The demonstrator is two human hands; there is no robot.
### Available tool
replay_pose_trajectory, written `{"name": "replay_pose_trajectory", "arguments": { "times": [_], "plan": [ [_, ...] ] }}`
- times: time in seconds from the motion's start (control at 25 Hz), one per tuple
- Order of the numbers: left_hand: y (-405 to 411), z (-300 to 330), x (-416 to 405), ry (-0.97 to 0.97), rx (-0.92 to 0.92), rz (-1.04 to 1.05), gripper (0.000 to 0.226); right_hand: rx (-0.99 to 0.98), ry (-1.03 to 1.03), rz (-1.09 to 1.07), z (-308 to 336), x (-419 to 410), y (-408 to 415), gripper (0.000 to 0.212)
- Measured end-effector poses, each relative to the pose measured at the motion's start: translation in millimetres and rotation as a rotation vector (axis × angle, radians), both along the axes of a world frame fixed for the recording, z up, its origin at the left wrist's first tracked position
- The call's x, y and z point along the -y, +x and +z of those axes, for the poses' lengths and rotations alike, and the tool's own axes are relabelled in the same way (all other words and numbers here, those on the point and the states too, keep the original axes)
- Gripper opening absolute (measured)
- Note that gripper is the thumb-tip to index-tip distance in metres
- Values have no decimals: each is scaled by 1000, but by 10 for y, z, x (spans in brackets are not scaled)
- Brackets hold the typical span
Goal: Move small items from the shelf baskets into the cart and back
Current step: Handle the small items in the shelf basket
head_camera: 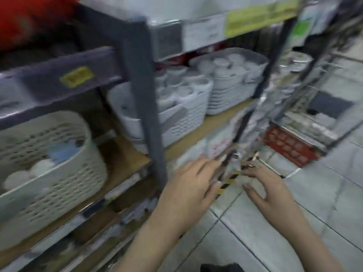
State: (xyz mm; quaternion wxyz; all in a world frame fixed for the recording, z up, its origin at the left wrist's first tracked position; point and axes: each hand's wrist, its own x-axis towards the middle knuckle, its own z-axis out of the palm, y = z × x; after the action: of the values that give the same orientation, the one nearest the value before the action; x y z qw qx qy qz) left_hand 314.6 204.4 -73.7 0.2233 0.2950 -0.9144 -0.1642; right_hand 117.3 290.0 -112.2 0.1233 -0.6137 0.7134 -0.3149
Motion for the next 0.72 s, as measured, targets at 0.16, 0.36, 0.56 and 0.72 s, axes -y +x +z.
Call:
{"name": "replay_pose_trajectory", "arguments": {
  "times": [0.16, 0.36, 0.56, 0.72],
  "plan": [
    [-1118, -327, 1, 162, 60, -142, 46, 108, 182, -263, -363, -565, -886, 26],
    [-2096, -763, 15, 315, 166, -197, 38, 228, 337, -433, -740, -1046, -1758, 21],
    [-2717, -1123, 384, 509, 305, -138, 38, 291, 401, -519, -873, -905, -2412, 14],
    [-3320, -1334, 864, 540, 382, -76, 34, 338, 405, -503, -955, -378, -3043, 22]
  ]
}}
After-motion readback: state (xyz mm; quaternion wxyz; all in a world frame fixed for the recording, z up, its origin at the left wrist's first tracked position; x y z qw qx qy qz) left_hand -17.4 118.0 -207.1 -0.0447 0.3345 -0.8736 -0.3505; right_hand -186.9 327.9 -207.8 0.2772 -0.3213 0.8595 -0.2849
